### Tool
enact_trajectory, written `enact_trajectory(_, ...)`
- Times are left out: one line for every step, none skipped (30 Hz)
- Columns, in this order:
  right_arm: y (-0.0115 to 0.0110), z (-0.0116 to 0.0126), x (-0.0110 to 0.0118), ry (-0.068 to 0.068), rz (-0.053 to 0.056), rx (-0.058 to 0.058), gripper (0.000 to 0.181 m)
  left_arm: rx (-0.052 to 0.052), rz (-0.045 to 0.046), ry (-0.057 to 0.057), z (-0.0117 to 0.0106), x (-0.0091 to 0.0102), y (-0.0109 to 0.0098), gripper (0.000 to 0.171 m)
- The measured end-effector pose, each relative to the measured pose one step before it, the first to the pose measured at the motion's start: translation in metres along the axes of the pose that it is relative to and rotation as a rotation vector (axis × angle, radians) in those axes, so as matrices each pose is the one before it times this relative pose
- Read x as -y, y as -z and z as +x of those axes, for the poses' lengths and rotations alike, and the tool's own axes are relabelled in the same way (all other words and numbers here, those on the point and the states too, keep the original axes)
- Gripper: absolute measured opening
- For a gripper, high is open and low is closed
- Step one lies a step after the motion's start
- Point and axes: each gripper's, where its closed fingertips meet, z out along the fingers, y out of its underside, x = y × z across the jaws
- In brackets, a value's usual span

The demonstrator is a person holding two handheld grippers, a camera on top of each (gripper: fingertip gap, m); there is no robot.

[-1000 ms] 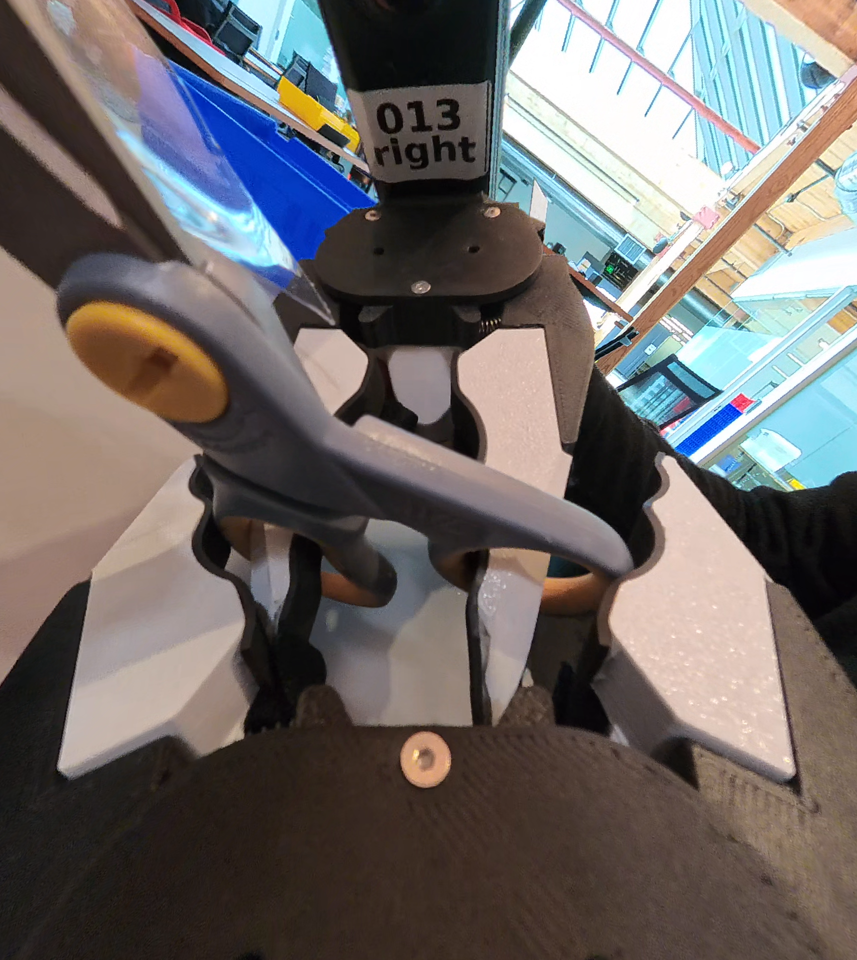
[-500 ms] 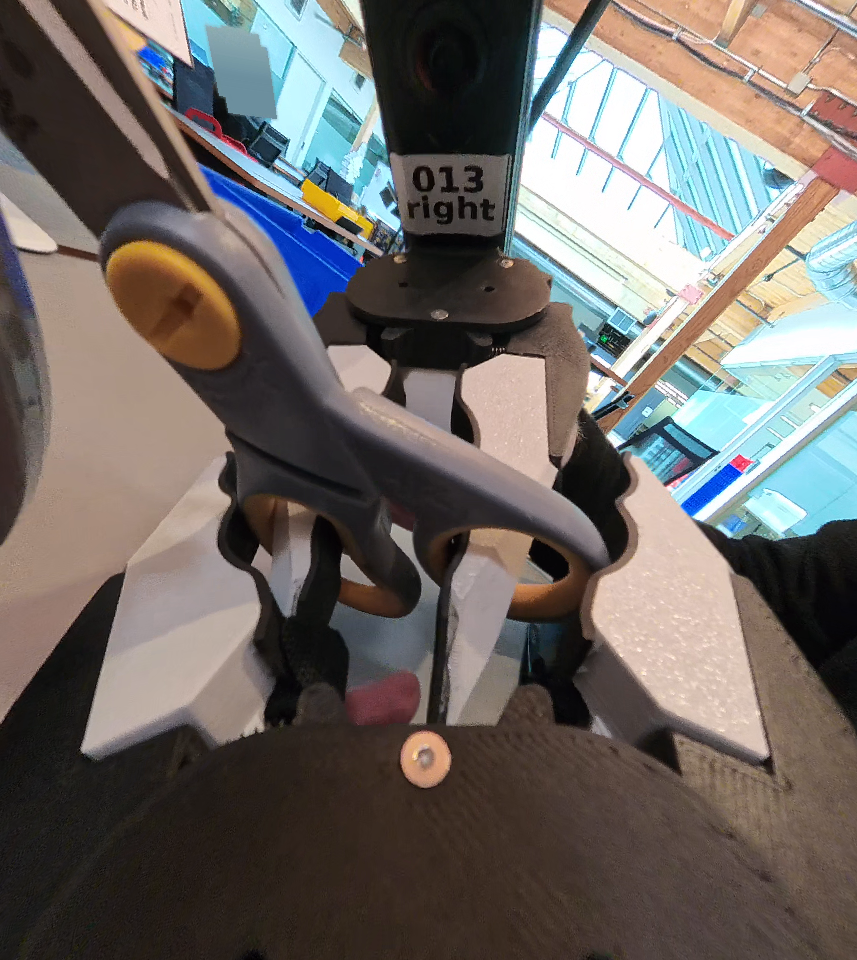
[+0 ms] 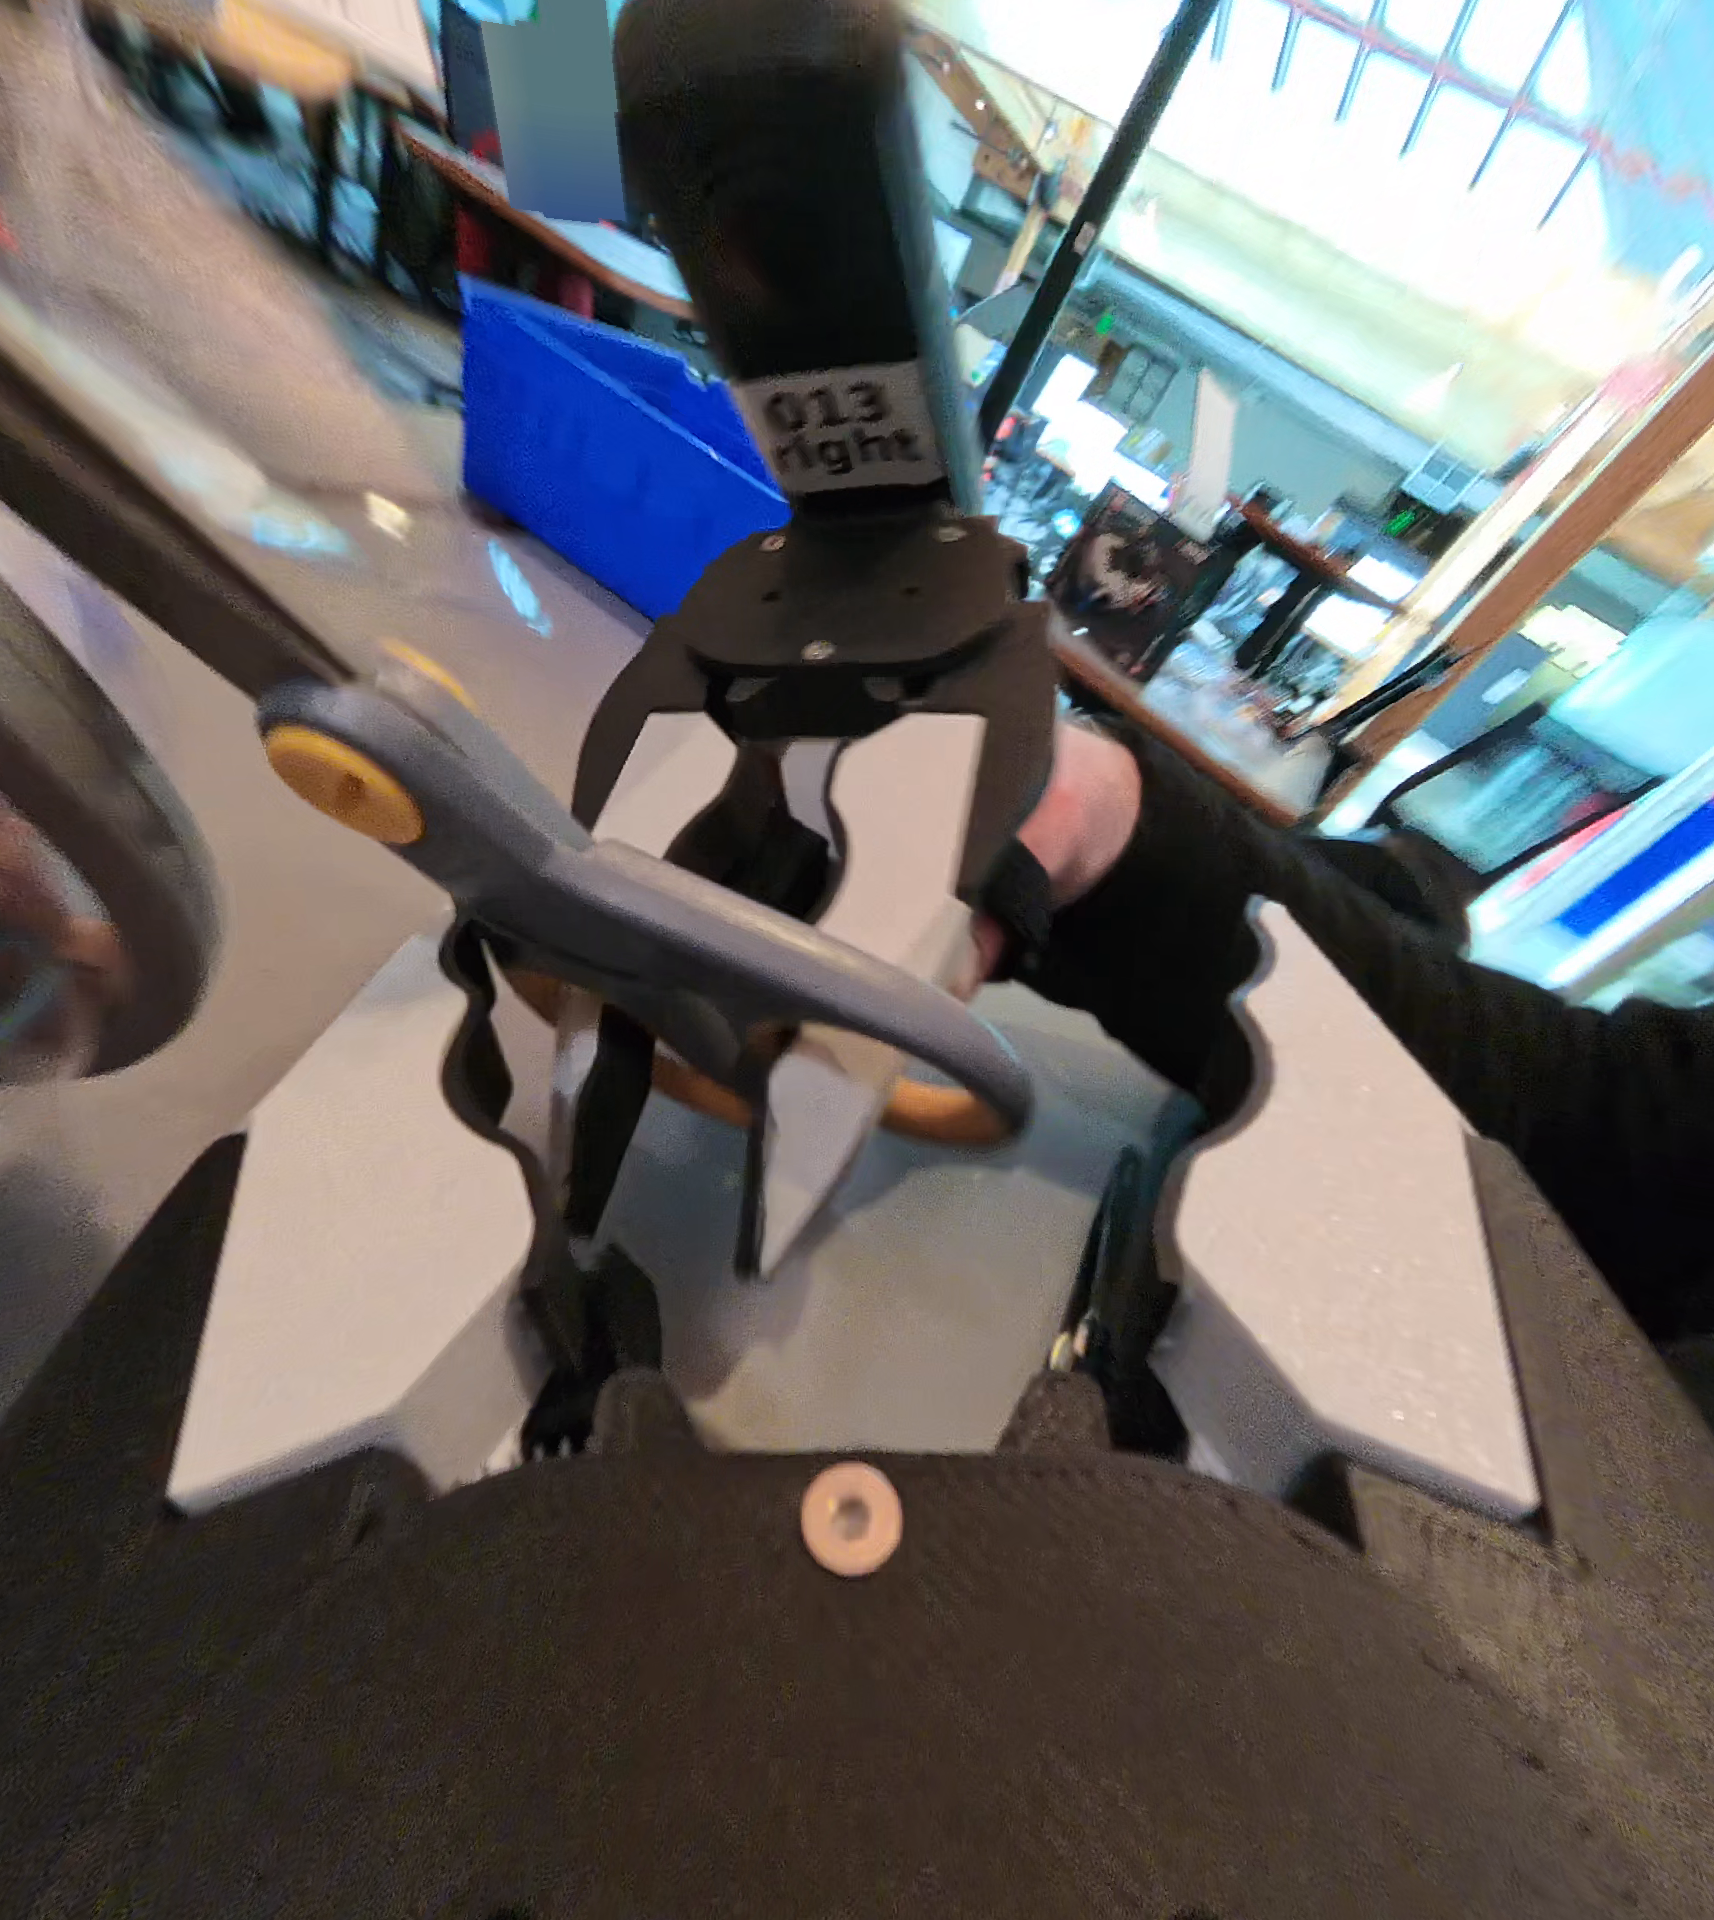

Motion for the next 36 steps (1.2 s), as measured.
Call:
enact_trajectory(0.00230,-0.00216,0.00052,0.0028,0.0055,0.0086,0.025,0.0377,0.01565,-0.0806,0.00471,0.00807,0.01359,0.131)
enact_trajectory(0.00225,-0.00100,-0.00013,-0.0009,0.0061,0.0069,0.025,0.0410,0.03480,-0.0612,0.00011,0.01430,0.01490,0.126)
enact_trajectory(0.00125,0.00032,-0.00193,0.0001,-0.0039,-0.0004,0.025,0.0612,0.03215,-0.0654,-0.00856,0.01751,0.01472,0.124)
enact_trajectory(0.00034,0.00052,-0.00246,0.0001,-0.0083,-0.0007,0.025,0.0859,0.03520,-0.0740,-0.01755,0.02130,0.01402,0.129)
enact_trajectory(0.00002,-0.00025,-0.00213,-0.0005,-0.0081,0.0033,0.025,0.0763,0.03094,-0.0825,-0.02084,0.02170,0.01101,0.134)
enact_trajectory(-0.00044,-0.00012,-0.00265,0.0005,-0.0133,0.0018,0.025,0.0593,0.01030,-0.0616,-0.02344,0.01688,0.00597,0.136)
enact_trajectory(-0.00086,0.00066,-0.00359,0.0032,-0.0221,-0.0056,0.025,0.0471,-0.00522,-0.0429,-0.02387,0.01096,0.00072,0.141)
enact_trajectory(-0.00115,0.00079,-0.00453,0.0088,-0.0284,-0.0122,0.025,0.0289,-0.03048,-0.0522,-0.01980,0.00438,-0.00459,0.148)
enact_trajectory(-0.00155,0.00104,-0.00466,0.0127,-0.0299,-0.0132,0.025,0.0071,-0.04466,-0.0425,-0.01499,0.00003,-0.00820,0.152)
enact_trajectory(-0.00178,0.00089,-0.00455,0.0134,-0.0264,-0.0115,0.025,-0.0296,-0.03014,-0.0211,-0.00860,-0.00073,-0.00996,0.150)
enact_trajectory(-0.00155,0.00037,-0.00320,0.0115,-0.0161,-0.0080,0.025,-0.0679,-0.05524,0.0046,-0.00128,-0.00539,-0.01149,0.149)
enact_trajectory(-0.00090,-0.00027,-0.00207,0.0083,-0.0094,-0.0039,0.025,-0.0933,-0.08027,0.0069,0.00547,-0.00816,-0.01076,0.149)
enact_trajectory(-0.00031,-0.00027,-0.00201,0.0091,-0.0097,-0.0027,0.025,-0.0448,-0.04222,-0.0083,0.00062,-0.00270,-0.00892,0.148)
enact_trajectory(0.00005,0.00054,-0.00196,0.0122,-0.0093,-0.0056,0.025,-0.0171,-0.03650,-0.0227,-0.00292,-0.00438,-0.00766,0.144)
enact_trajectory(0.00008,0.00097,-0.00234,0.0131,-0.0112,-0.0061,0.025,-0.0562,-0.08760,-0.0093,0.00301,-0.01401,-0.00793,0.135)
enact_trajectory(-0.00015,0.00108,-0.00312,0.0113,-0.0155,-0.0069,0.025,-0.0515,-0.04196,0.0167,0.00285,-0.00757,-0.00765,0.142)
enact_trajectory(-0.00041,0.00147,-0.00252,0.0039,-0.0118,-0.0058,0.026,-0.0102,0.03257,0.0066,-0.00141,0.00302,-0.00458,0.144)
enact_trajectory(-0.00016,0.00108,-0.00169,-0.0054,-0.0040,0.0025,0.026,-0.0116,0.01427,0.0047,0.00029,0.00018,-0.00463,0.142)
enact_trajectory(-0.00028,0.00155,-0.00255,-0.0006,-0.0075,0.0003,0.026,-0.0146,0.00375,-0.0128,0.00179,0.00052,-0.00353,0.141)
enact_trajectory(0.00000,0.00215,-0.00324,0.0054,-0.0103,-0.0054,0.026,-0.0060,-0.00555,-0.0149,0.00164,0.00081,-0.00279,0.141)
enact_trajectory(0.00062,0.00083,-0.00263,0.0012,-0.0074,0.0009,0.027,-0.0043,-0.00141,-0.0137,0.00175,0.00129,-0.00253,0.142)
enact_trajectory(0.00079,0.00057,-0.00227,0.0035,-0.0054,0.0014,0.027,-0.0070,-0.00190,-0.0086,0.00173,0.00050,-0.00226,0.142)
enact_trajectory(0.00097,0.00112,-0.00066,0.0042,0.0075,0.0000,0.028,-0.0018,-0.00260,-0.0022,0.00015,-0.00009,-0.00210,0.143)
enact_trajectory(0.00071,0.00078,0.00067,0.0016,0.0187,0.0050,0.028,-0.0049,0.00493,-0.0028,0.00013,0.00040,-0.00116,0.143)
enact_trajectory(0.00047,0.00135,0.00009,0.0048,0.0093,-0.0037,0.028,-0.0063,-0.00370,-0.0065,0.00053,-0.00071,-0.00090,0.144)
enact_trajectory(-0.00029,0.00331,-0.00022,0.0086,-0.0052,-0.0241,0.028,-0.0054,-0.01414,-0.0068,0.00027,-0.00232,-0.00138,0.146)
enact_trajectory(-0.00117,0.00244,0.00005,0.0063,-0.0113,-0.0228,0.029,-0.0077,-0.00244,-0.0095,0.00092,-0.00011,-0.00144,0.147)
enact_trajectory(-0.00213,0.00148,0.00035,0.0057,-0.0105,-0.0156,0.030,-0.0127,-0.00924,-0.0136,0.00188,-0.00034,-0.00154,0.149)
enact_trajectory(-0.00259,0.00153,0.00096,0.0045,-0.0052,-0.0125,0.031,-0.0129,-0.00908,-0.0159,0.00211,-0.00011,-0.00178,0.151)
enact_trajectory(-0.00234,-0.00026,0.00086,-0.0010,-0.0055,-0.0007,0.033,-0.0098,-0.00347,-0.0295,0.00277,0.00083,-0.00212,0.152)
enact_trajectory(-0.00120,-0.00008,0.00018,0.0003,-0.0090,-0.0050,0.035,-0.0071,-0.00341,-0.0266,0.00284,0.00062,-0.00250,0.154)
enact_trajectory(0.00014,0.00097,0.00098,0.0004,0.0004,-0.0124,0.037,0.0068,-0.01737,-0.0258,0.00033,-0.00137,-0.00277,0.155)
enact_trajectory(0.00091,0.00047,0.00169,-0.0043,0.0069,-0.0078,0.043,-0.0041,-0.00412,-0.0065,0.00106,0.00189,-0.00149,0.155)
enact_trajectory(0.00110,0.00078,0.00106,0.0025,0.0002,-0.0149,0.046,-0.0053,-0.00205,-0.0088,0.00074,0.00091,-0.00159,0.154)
enact_trajectory(0.00064,0.00073,0.00072,0.0014,-0.0011,-0.0144,0.050,-0.0095,0.01137,-0.0037,0.00055,0.00140,-0.00181,0.154)
enact_trajectory(0.00066,0.00103,0.00199,-0.0066,0.0068,-0.0142,0.054,0.0000,0.01202,0.0021,-0.00063,0.00180,-0.00208,0.153)
